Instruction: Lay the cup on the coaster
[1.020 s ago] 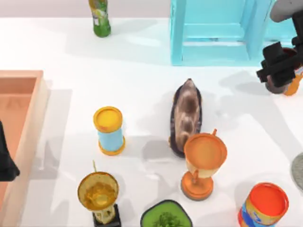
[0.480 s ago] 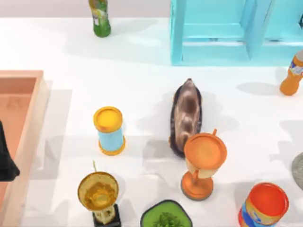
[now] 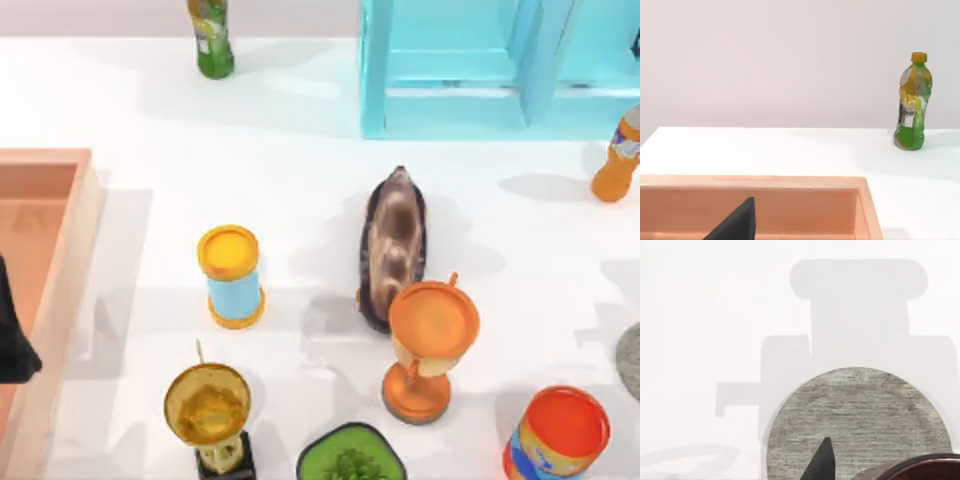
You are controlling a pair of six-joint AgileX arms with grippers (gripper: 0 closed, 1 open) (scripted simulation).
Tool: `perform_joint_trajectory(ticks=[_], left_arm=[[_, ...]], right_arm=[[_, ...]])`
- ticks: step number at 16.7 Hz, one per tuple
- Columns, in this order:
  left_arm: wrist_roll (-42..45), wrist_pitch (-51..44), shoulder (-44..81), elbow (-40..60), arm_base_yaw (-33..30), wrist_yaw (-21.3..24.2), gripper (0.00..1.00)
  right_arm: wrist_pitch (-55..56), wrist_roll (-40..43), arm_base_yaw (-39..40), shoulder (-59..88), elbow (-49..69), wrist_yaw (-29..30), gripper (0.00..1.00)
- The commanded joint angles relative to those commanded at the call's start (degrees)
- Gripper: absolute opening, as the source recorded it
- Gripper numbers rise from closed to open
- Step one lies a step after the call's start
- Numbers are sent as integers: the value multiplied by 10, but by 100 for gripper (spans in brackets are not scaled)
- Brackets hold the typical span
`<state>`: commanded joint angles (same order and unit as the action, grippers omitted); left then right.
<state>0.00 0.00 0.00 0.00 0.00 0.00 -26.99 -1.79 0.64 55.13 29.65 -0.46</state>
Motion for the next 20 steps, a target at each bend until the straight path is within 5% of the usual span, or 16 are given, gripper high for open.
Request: perform_joint_trajectory(ticks=[18,20], left_arm=[[0,0,0,0,0,0,100],[0,0,0,0,0,0,100]], right_arm=[[231,-4,1,156,-70,3,0],[231,-4,1,156,-70,3,15]])
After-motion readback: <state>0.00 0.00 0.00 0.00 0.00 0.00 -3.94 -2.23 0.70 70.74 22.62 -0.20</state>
